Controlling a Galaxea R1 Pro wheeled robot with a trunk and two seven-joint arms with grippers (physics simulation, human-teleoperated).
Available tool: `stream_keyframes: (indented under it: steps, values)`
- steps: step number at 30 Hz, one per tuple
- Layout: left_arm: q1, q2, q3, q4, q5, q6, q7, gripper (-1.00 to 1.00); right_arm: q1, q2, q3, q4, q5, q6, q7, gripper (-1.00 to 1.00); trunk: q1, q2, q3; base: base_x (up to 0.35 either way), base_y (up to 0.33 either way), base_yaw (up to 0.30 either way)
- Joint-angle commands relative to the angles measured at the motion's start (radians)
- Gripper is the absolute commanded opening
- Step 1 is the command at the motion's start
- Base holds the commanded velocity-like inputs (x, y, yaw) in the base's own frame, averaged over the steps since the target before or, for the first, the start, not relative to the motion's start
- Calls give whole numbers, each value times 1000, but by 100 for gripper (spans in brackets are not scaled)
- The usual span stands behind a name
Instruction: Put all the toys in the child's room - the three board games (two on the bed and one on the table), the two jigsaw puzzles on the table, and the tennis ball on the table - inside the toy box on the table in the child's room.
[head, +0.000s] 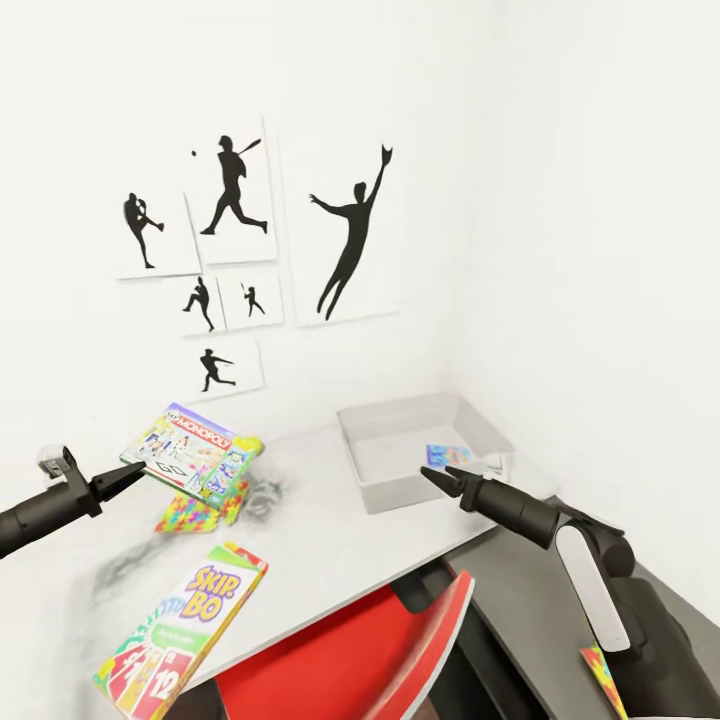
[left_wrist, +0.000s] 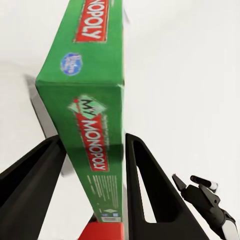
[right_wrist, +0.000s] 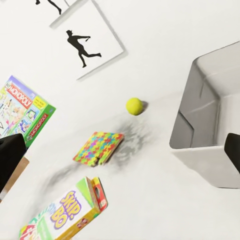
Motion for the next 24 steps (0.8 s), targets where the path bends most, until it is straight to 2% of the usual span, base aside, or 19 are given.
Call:
stream_keyframes:
  steps: [1,14,24]
  values:
    - [-1,0,1,0,1,6,-3,-100,-1,0,-1,0,-4,7,1,100,0,-1,-1,111,6,43]
    - [-1,0,1,0,1,6,-3,-100,-1,0,-1,0,-4,8,1,100,0,-1,-1,195,71,6]
    - [-1,0,1,0,1,4,-3,-100,-1,0,-1,0,-4,6,1,100,0,-1,-1,157,10,0]
